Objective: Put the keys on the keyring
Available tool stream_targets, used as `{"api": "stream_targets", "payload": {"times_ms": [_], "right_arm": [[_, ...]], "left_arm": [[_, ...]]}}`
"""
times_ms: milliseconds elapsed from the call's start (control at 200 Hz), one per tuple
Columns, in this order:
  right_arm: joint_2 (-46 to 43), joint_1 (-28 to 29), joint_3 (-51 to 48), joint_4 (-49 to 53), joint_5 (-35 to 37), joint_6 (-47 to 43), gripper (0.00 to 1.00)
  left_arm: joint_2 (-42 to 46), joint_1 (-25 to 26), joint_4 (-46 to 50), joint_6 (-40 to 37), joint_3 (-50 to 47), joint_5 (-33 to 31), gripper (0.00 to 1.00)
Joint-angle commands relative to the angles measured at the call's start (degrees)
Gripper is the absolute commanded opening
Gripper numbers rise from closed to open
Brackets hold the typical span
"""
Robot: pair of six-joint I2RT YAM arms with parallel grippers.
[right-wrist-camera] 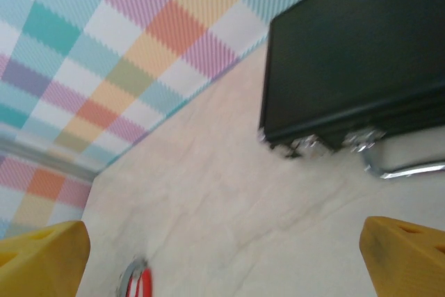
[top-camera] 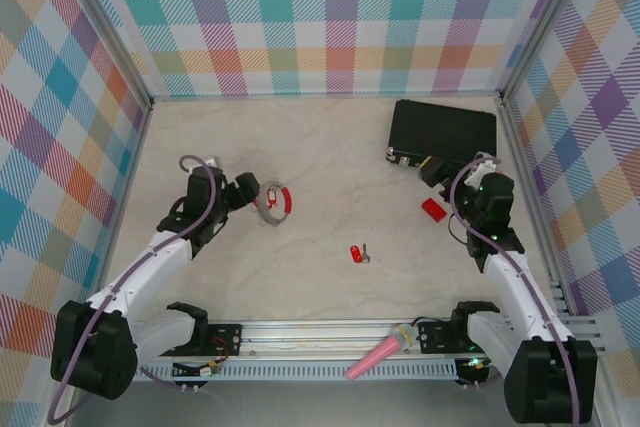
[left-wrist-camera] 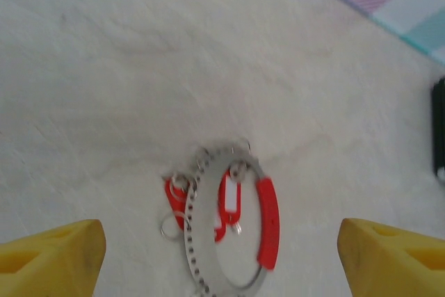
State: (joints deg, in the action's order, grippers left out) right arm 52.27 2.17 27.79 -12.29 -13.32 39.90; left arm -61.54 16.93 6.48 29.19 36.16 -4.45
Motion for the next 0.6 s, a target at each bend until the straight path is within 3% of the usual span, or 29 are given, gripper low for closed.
{"api": "stream_targets", "payload": {"times_ms": [0,250,595], "right_arm": [[1.38,4.23,1.12,2.06,-2.18,-0.26,0.99],[6.06,13.77,2.04,-0.86,-1.09,-3.66,0.99],[10.46,17.12,2.66,-2.48,-2.33,-4.26,0.99]], "left_arm": [[-0.07,2.85,1.65,0.05,-2.25,-0.06,0.84],[-2.28,5.72,-1.99,0.72,-7.63,1.11,0.64],[-11.53,6.79,-3.90,-1.27,-5.72,3.92,0.37]]}}
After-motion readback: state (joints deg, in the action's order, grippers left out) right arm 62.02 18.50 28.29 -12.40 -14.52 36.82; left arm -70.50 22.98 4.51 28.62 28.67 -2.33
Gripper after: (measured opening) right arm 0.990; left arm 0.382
